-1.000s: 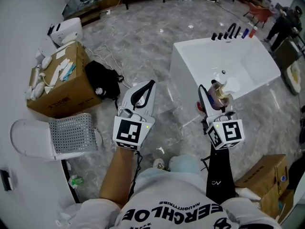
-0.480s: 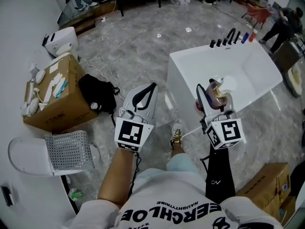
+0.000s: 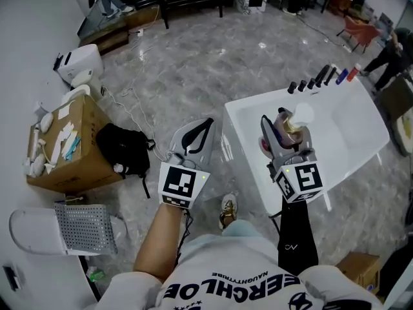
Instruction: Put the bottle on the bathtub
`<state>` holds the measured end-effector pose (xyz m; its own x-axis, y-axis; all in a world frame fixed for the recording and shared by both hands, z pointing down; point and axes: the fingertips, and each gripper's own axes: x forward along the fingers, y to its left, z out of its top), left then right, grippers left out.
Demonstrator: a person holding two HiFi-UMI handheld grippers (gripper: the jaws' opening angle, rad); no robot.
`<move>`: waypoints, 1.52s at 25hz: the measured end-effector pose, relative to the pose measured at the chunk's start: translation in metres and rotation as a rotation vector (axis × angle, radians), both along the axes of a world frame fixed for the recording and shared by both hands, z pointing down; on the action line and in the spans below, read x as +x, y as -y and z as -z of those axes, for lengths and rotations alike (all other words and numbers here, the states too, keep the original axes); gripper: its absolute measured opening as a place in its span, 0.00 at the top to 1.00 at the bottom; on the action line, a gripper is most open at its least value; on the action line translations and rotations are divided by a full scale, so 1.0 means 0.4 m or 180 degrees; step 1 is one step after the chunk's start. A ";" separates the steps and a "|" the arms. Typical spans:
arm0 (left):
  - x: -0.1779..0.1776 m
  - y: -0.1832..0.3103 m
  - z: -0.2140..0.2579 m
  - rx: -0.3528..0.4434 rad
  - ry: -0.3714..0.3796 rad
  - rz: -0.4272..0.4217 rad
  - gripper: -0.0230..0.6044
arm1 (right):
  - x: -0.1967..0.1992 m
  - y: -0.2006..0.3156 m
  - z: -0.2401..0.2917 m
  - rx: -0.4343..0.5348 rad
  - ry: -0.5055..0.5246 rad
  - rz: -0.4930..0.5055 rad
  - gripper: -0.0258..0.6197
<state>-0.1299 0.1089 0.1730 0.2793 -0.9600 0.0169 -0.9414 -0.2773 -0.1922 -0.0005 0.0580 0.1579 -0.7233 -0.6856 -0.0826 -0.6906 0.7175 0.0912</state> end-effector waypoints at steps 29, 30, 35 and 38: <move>-0.068 0.758 -0.121 0.0044 0.0104 -0.0482 0.96 | -0.082 0.673 -0.203 -0.0221 0.0159 -0.0124 0.63; -0.071 0.783 -0.142 0.0015 0.0101 -0.0552 0.96 | -0.094 0.692 -0.222 -0.0246 0.0133 -0.0161 0.63; -0.065 0.897 -0.233 -0.0092 0.0212 -0.0989 0.96 | -0.136 0.789 -0.312 -0.0365 0.0058 -0.0390 0.64; -0.066 0.961 -0.295 -0.0150 0.0210 -0.1187 0.96 | -0.166 0.845 -0.369 -0.0400 0.0096 -0.0369 0.64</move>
<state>-0.1563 -0.2755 0.2909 0.6063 -0.7903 0.0880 -0.7601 -0.6085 -0.2279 -0.0670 -0.2801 0.3054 -0.6374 -0.7705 -0.0115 -0.7703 0.6375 -0.0163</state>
